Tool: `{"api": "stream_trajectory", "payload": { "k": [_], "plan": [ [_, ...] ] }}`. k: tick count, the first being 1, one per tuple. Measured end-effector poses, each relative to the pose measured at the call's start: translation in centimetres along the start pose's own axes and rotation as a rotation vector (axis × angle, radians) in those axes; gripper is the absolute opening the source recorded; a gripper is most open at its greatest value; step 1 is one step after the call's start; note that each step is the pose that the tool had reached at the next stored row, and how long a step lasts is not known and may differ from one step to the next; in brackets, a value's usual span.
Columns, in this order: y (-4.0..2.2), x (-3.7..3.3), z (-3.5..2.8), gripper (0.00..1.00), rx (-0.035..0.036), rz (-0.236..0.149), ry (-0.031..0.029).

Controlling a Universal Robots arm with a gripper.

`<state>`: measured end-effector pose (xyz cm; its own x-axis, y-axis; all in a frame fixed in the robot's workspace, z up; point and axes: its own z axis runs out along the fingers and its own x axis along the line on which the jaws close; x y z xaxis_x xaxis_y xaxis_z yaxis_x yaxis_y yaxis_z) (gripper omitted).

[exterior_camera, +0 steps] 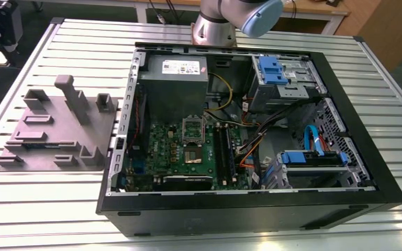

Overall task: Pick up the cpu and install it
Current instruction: 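Pick up the cpu and move it towards the insertion slot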

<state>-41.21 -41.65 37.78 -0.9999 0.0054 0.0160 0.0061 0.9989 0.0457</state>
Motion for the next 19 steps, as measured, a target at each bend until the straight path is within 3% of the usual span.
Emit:
{"api": "stream_trajectory", "payload": {
  "k": [19],
  "plan": [
    [0.00,-0.43,0.00,0.47,0.0000,0.000,-0.0001]
  ]
}}
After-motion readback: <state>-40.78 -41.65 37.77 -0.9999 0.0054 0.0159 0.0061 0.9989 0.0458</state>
